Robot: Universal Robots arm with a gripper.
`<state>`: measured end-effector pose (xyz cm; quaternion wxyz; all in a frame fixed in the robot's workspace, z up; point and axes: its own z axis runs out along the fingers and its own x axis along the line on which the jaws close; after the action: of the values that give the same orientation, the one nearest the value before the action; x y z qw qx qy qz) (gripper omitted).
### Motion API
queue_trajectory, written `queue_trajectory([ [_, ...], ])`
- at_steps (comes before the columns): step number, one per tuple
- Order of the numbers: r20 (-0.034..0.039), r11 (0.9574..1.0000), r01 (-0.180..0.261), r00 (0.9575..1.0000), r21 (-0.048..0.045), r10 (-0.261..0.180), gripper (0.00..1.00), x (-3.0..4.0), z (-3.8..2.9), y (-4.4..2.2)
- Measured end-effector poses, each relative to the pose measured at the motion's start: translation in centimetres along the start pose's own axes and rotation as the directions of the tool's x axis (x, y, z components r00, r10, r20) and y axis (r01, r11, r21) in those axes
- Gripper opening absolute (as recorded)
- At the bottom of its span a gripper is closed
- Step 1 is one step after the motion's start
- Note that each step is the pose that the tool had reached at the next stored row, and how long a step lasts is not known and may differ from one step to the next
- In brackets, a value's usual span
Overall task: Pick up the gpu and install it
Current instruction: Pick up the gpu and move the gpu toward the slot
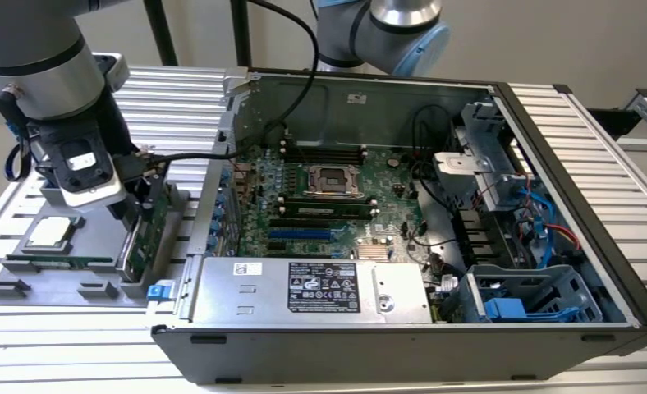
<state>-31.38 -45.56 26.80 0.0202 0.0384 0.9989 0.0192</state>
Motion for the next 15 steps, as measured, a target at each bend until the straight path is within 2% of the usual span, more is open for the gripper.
queue_trajectory([
  [15,-0.0003,1.0000,0.000,1.0000,0.0002,0.000,1.00,0.03,0.74,-0.03],
])
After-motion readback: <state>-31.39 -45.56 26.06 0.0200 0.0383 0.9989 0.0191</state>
